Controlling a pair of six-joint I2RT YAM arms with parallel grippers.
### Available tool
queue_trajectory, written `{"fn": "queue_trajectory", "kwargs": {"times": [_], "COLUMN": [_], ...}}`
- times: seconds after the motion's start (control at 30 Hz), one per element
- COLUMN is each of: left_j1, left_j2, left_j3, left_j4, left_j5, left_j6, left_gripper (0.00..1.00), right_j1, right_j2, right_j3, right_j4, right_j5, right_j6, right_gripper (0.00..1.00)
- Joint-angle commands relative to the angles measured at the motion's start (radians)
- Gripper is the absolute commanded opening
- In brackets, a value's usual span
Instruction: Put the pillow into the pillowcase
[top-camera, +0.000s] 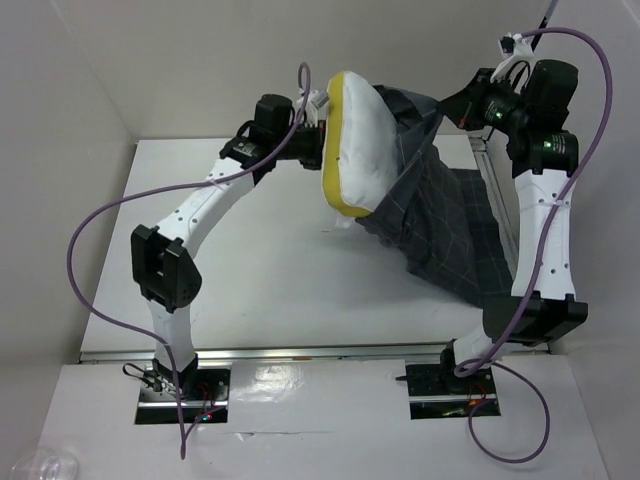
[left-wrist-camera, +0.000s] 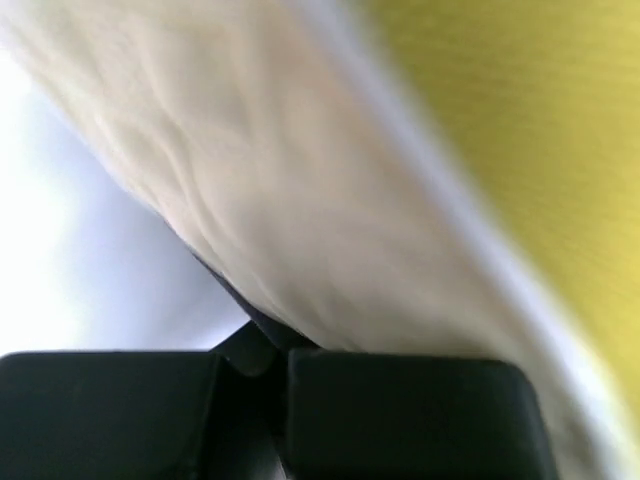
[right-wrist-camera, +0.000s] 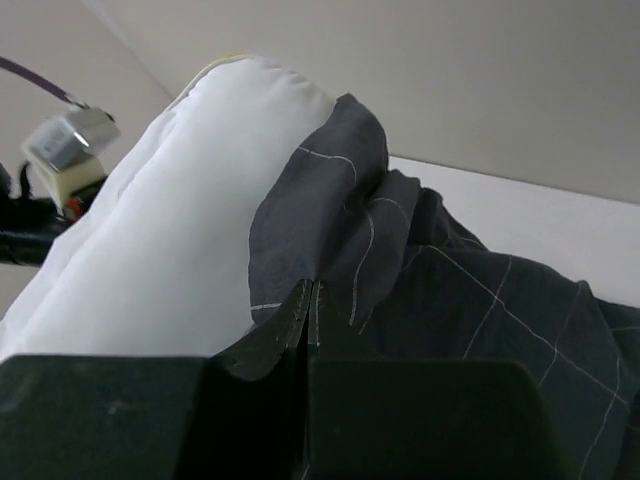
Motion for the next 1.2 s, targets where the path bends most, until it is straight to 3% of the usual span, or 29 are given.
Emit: {"fn": "queue_trajectory", "kwargs": {"times": [0.0,0.27,0.47,0.6,0.83,0.97,1.1,1.17], "left_j1": [0.013,-0.025,-0.048,-0.058,-0.102,-0.111,-0.111,-0.098], "left_j2": [-0.055,0.044,-0.168,-0.255,-0.344,-0.333,-0.284,-0.284], "left_j3": [0.207,0.626,0.405,0.381,0.369,0.433,0.468,0.351], "left_j4": [-0.104,-0.354,-0.216,-0.113,0.043,0.103,0.018,-0.056], "left_j5": [-0.109,-0.289,-0.41,-0.497,-0.641,-0.691,-0.734,-0.709], "left_j6": [0.157,0.392,0.513,0.584,0.679,0.763,0.753,0.722], "left_gripper": [0.0,0.0,0.0,0.0,0.0,0.0,0.0,0.0], "right_j1": [0.022,0.221,0.241,0.302,0.302,0.312,0.312,0.301], "right_j2": [0.025,0.098,0.008,-0.086,-0.203,-0.215,-0.14,-0.128], "right_j3": [0.02,0.119,0.057,-0.028,-0.143,-0.177,-0.103,-0.184], "right_j4": [0.138,0.305,0.524,0.615,0.748,0.832,0.666,0.598], "right_j5": [-0.088,-0.205,-0.163,-0.062,0.134,0.297,0.248,0.228], "right_j6": [0.016,0.052,0.102,0.014,-0.095,-0.141,-0.181,-0.139], "right_gripper": [0.0,0.0,0.0,0.0,0.0,0.0,0.0,0.0]}}
